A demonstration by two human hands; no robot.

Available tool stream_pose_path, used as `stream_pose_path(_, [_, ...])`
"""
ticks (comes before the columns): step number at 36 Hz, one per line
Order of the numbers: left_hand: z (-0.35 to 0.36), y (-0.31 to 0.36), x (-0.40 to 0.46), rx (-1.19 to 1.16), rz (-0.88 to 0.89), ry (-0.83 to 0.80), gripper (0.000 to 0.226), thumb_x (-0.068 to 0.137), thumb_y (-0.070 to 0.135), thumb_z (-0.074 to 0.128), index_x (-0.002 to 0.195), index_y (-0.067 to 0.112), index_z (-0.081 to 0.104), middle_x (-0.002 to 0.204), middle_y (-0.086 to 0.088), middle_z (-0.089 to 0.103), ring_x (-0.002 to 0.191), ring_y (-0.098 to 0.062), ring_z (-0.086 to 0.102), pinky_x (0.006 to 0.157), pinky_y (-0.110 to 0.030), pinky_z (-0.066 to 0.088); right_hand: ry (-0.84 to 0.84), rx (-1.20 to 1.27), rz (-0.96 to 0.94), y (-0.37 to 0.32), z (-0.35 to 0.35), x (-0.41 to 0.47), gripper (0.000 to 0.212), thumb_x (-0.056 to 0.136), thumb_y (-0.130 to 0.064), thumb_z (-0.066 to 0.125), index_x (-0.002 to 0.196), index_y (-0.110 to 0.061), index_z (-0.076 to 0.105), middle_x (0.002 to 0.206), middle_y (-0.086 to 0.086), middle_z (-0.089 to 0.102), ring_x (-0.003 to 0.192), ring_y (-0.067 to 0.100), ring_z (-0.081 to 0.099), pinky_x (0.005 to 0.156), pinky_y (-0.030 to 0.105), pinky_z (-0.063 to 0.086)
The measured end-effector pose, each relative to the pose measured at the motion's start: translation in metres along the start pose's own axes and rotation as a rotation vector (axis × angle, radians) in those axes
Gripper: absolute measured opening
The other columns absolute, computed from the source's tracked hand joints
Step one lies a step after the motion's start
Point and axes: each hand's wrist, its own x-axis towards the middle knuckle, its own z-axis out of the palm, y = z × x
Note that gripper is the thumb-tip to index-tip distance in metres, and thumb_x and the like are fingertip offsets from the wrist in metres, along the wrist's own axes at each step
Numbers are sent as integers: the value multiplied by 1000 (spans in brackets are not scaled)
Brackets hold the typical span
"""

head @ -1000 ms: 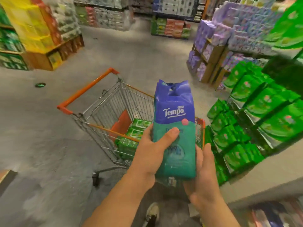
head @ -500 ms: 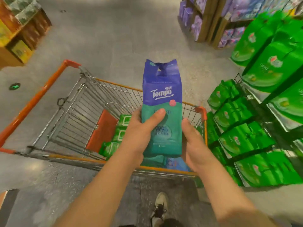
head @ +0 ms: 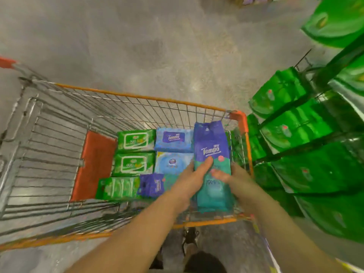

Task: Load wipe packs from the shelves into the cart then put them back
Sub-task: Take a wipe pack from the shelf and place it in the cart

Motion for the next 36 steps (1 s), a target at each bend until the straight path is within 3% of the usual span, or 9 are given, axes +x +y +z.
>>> stream_pose_path(5, [-4,-33,56,21,-48,23,83,62,81,76,130,36,64,120,6,75,110,-21,71,101,-47,55,97,-37,85,26,-14,42,56,72,-9,83,122,-17,60,109,10,76,98,32,74,92,54,57])
stream_pose_path(9, [1,-51,90,-39,-91,22,48,85,53,73,124,26,67,114,1,77,106,-22,73,99,-48,56,187,-7,169,48,-22,75,40,84,1,72,119,-17,63,98,12,77,83,29,76,70,39,61])
stream_pose_path(13, [11,-71,117,-116,-134,46,17,96,35,69,108,24,71,108,-5,78,106,-29,73,99,-53,55,219,46,234,66,-29,100,35,87,2,67,119,-14,66,91,14,77,78,30,75,71,43,60])
stream_pose_path(18, [14,-92,140,-92,-142,123,17,95,31,70,107,19,73,111,-12,77,107,-34,72,96,-53,57,165,27,297,88,-35,118,39,86,15,55,117,-8,64,73,8,75,61,22,72,55,35,61])
stream_pose_path(21, [15,-107,154,64,-150,213,56,79,46,74,125,16,63,118,-10,73,105,-26,71,96,-41,57,165,-206,255,98,-31,123,38,70,2,62,106,-12,69,89,13,76,83,30,73,81,50,61])
stream_pose_path(24, [19,-103,152,161,-154,277,42,92,35,68,128,15,60,119,-9,71,103,-24,68,92,-35,55,188,-357,258,117,-40,139,37,66,-14,60,100,-17,71,93,13,76,94,36,72,86,61,58])
stream_pose_path(30, [24,-90,136,202,-195,316,39,89,31,68,123,15,59,113,-9,70,94,-23,67,85,-33,55,229,-388,278,90,-25,112,14,94,-23,62,101,-15,70,95,8,74,91,26,69,71,32,52])
stream_pose_path(33, [25,-81,122,207,-173,311,24,87,30,69,107,18,62,101,-4,70,84,-18,65,83,-33,56,254,-349,268,85,-27,102,16,97,-21,59,106,-14,70,100,9,73,88,23,67,67,28,47])
stream_pose_path(36, [26,-73,106,211,-144,293,20,93,26,63,112,20,64,100,-3,69,86,-15,64,81,-32,53,285,-350,218,74,-24,92,18,96,-16,58,109,-15,72,98,7,74,89,24,69,65,29,48])
